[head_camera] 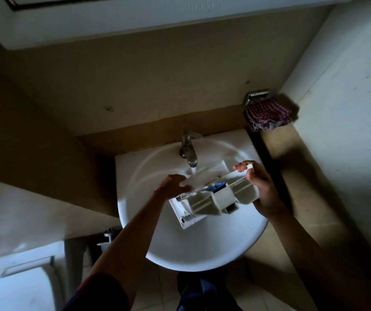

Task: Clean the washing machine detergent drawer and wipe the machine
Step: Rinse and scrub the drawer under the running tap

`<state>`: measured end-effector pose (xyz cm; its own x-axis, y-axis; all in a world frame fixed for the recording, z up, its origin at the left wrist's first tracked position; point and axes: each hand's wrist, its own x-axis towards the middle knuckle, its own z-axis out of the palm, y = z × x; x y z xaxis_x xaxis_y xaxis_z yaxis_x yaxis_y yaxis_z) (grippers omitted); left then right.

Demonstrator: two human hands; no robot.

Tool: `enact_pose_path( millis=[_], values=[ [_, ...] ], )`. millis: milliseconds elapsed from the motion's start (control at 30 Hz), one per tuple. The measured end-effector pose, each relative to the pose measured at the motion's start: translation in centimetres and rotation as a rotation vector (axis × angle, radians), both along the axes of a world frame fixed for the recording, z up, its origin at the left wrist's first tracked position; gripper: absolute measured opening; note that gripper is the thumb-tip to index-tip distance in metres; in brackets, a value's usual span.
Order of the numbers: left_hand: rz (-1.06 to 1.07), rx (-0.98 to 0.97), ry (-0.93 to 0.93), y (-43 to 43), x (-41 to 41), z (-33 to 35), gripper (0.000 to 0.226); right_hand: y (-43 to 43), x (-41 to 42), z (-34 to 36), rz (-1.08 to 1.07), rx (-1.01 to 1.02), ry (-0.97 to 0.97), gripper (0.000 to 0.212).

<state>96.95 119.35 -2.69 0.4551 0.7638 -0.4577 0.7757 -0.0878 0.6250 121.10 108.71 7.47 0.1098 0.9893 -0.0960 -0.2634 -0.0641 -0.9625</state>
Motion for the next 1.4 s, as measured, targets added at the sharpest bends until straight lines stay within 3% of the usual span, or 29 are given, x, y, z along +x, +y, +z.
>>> enact_pose_path(
  millis=[100,200,333,400,500,633,800,900,1067,1200,1267,1333,1400],
  values=[
    [0.113,-0.132,-0.091,-0.2,-1.5,-0.9,0.035,-0.1,0.7,-0.2,-0.027,0.01,-0.033,0.036],
    [0.405,-0.35,-0.367,-1.3,-2.1,-0.7,0.005,-0.4,0.8,-0.3,-0.057,-0.024,0.0,0.045],
    [0.636,-0.46,-0.595,-3.0,-1.5,-1.2,0.019,-0.9,0.3,-0.2,-0.131,-0.025,0.05,0.065],
    [0.688,-0.425,-0.598,-3.7,-1.0,-2.0,0.028,-1.2,-0.1,0.0,-0.171,-0.004,0.059,0.062],
    [0.737,-0.333,-0.548,-4.6,-0.3,-3.1,0.03,-1.8,-0.4,-0.2,-0.225,0.014,0.074,0.034],
    [0.793,-0.356,-0.508,-6.6,0.7,-2.6,0.02,-2.7,-0.7,-0.8,-0.338,-0.004,0.111,0.029],
    [0.88,-0.34,-0.417,-7.0,1.2,-3.5,0.016,-3.2,-0.8,-0.3,-0.342,-0.041,0.172,0.05],
    [0.951,-0.399,-0.461,-6.5,1.3,-3.2,0.007,-3.2,-0.3,0.2,-0.305,-0.059,0.173,0.06],
    [1.104,-0.494,-0.554,-5.7,1.1,-3.5,0.019,-4.6,0.7,-0.2,-0.215,-0.107,0.081,0.018],
    [1.182,-0.569,-0.618,-4.3,0.4,-3.6,0.049,-6.1,0.9,-0.7,-0.115,-0.145,-0.152,0.055],
    [1.208,-0.593,-0.654,-4.1,0.3,-2.9,0.042,-6.7,0.7,-1.1,-0.081,-0.177,-0.212,0.056],
    [1.265,-0.622,-0.727,-3.9,0.2,-2.3,0.03,-7.2,-0.1,-1.0,-0.092,-0.211,-0.177,0.06],
    [1.321,-0.618,-0.797,-3.9,0.2,-2.3,0.041,-7.7,-0.9,-0.9,-0.127,-0.247,-0.093,0.072]
  ],
)
